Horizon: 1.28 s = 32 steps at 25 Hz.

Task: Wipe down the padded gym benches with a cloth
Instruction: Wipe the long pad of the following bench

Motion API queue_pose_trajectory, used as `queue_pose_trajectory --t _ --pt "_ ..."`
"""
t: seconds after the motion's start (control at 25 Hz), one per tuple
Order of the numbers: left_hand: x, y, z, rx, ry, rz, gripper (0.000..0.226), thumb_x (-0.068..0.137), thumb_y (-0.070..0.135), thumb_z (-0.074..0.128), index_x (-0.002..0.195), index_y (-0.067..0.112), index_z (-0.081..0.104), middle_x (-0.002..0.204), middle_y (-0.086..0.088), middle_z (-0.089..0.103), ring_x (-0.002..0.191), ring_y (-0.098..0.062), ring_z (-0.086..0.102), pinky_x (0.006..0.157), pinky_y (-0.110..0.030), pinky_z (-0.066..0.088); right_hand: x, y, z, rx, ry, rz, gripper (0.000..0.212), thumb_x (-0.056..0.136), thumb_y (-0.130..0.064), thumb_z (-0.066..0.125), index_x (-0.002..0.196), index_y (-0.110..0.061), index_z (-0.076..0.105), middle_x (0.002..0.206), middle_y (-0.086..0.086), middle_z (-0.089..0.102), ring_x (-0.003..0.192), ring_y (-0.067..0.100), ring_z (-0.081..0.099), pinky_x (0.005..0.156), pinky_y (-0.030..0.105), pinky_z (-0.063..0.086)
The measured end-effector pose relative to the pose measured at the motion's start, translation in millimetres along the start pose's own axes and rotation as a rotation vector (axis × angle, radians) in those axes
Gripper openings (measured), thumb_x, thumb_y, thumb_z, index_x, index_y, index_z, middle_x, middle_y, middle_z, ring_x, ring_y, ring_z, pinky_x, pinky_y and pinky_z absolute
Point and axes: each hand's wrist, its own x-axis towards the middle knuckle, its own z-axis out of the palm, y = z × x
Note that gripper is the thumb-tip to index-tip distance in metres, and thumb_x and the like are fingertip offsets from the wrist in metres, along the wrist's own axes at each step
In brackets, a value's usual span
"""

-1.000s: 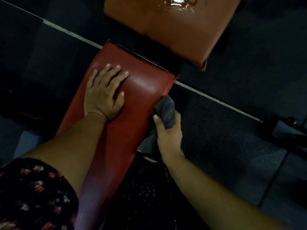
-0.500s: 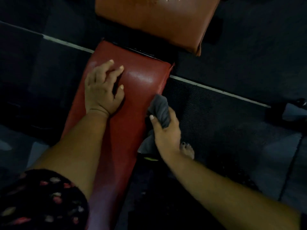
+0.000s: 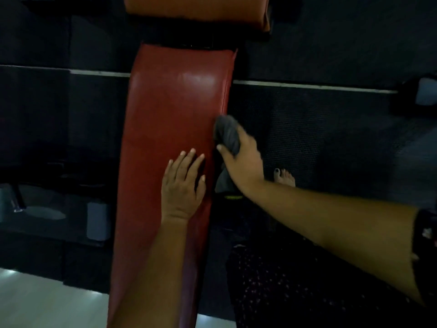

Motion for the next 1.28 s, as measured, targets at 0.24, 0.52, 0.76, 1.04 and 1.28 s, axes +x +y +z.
queue_pose_trajectory --t 0.24,0.52,0.76,1.04,1.28 --pt "-26.3 13.6 -4.0 -0.012 -0.010 -0.077 0.046 0.100 0.020 0.040 0.145 0.015 0.039 0.149 -0.008 0.046 0.140 -0.023 0.036 0.117 -0.044 0.026 5.4 14.4 9.7 0.000 -0.009 0.009 0.063 0.096 -0.041 0.052 0.150 -0.027 0.024 0.146 0.007 0.036 0.125 0.033 0.046 0.104 0.047 0.041" --pt "-106.0 14.4 -13.5 0.071 0.002 -0.257 0.045 0.096 0.027 0.042 0.141 0.027 0.043 0.145 0.001 0.051 0.136 -0.017 0.038 0.113 -0.047 0.015 -93.4 23.1 55.9 -0.067 -0.058 0.158 0.072 0.097 -0.047 0.048 0.155 -0.028 0.009 0.157 0.004 0.020 0.136 0.036 0.032 0.111 0.045 0.033" --pt "-182.4 22.0 -20.0 0.071 -0.013 -0.343 0.044 0.099 0.034 0.040 0.141 0.024 0.048 0.146 -0.001 0.050 0.137 -0.019 0.039 0.112 -0.047 0.021 -51.3 34.7 13.4 -0.149 0.029 0.039 0.063 0.100 -0.041 0.046 0.153 -0.022 0.019 0.152 0.009 0.030 0.130 0.035 0.042 0.104 0.042 0.040" --pt "-219.2 32.0 -13.9 -0.043 -0.083 -0.463 0.048 0.102 0.037 0.033 0.147 0.025 0.039 0.155 -0.002 0.038 0.146 -0.024 0.024 0.113 -0.065 0.009 -64.1 33.1 46.1 0.225 -0.030 0.137 0.067 0.095 -0.037 0.057 0.152 -0.020 0.025 0.144 0.007 0.047 0.126 0.023 0.049 0.107 0.036 0.042" --pt "-243.1 18.4 -11.1 -0.031 -0.061 -0.362 0.051 0.101 0.036 0.038 0.150 0.025 0.029 0.156 -0.004 0.036 0.146 -0.023 0.025 0.118 -0.053 0.013 -188.1 101.5 96.6 0.093 -0.220 0.262 0.067 0.094 -0.038 0.060 0.149 -0.017 0.029 0.143 0.009 0.048 0.129 0.027 0.047 0.109 0.040 0.040"
